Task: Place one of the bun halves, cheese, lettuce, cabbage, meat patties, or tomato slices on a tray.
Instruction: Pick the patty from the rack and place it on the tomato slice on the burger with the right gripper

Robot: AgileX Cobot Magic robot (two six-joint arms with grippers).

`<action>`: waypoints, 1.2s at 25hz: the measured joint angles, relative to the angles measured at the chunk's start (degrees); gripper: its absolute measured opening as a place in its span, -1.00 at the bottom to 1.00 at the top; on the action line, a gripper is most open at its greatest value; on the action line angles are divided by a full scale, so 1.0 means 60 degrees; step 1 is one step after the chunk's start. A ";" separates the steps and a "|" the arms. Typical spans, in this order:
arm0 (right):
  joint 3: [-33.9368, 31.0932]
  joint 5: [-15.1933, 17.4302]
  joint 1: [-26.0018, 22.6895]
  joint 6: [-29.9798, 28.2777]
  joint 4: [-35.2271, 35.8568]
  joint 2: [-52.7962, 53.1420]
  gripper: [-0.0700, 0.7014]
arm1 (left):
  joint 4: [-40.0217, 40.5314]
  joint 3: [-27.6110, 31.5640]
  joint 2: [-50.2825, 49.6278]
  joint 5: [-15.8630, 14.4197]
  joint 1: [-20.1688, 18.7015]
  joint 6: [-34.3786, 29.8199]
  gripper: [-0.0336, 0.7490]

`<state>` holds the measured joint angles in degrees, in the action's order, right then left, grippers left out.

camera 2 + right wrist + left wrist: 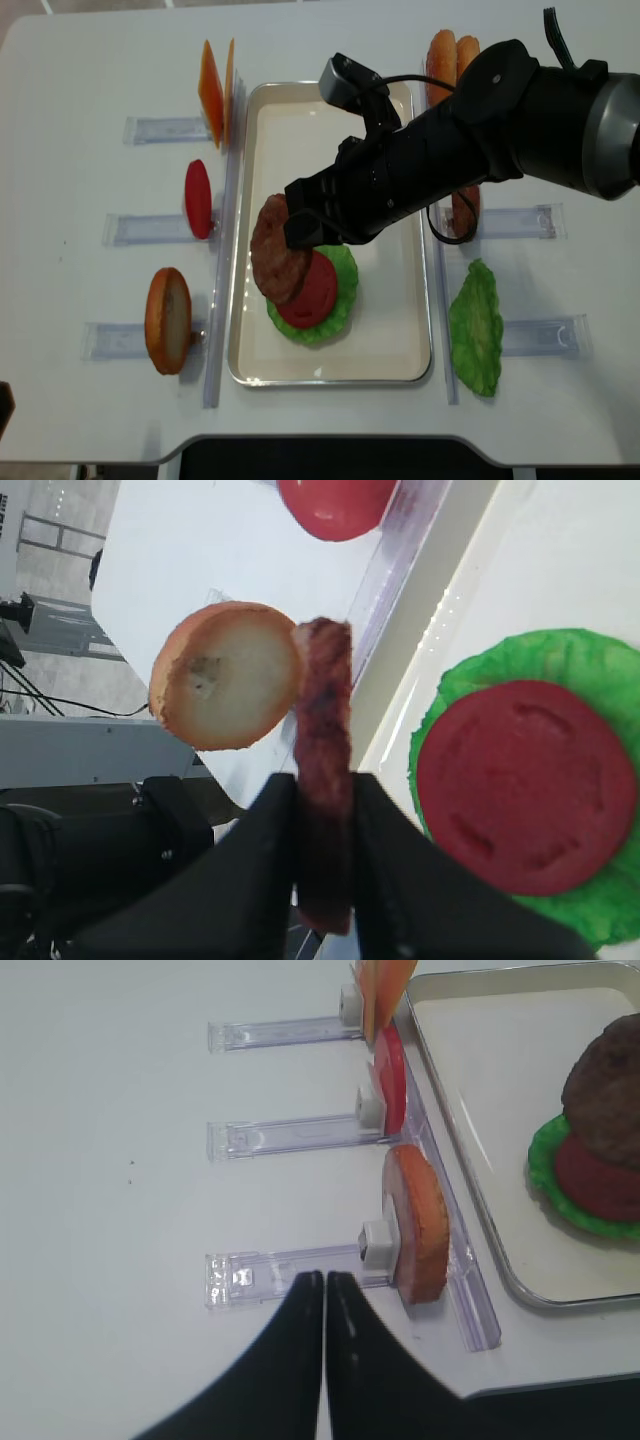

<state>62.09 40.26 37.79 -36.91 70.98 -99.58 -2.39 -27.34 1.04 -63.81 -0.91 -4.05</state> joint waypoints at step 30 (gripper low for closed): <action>0.0000 0.0396 -0.0514 -0.0316 -0.0149 -0.0623 -0.52 | 0.0000 0.0000 0.0000 0.0000 0.0000 0.0000 -0.92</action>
<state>62.09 42.64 34.70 -38.81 70.09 -103.31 -2.39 -27.34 1.04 -63.81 -0.91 -4.05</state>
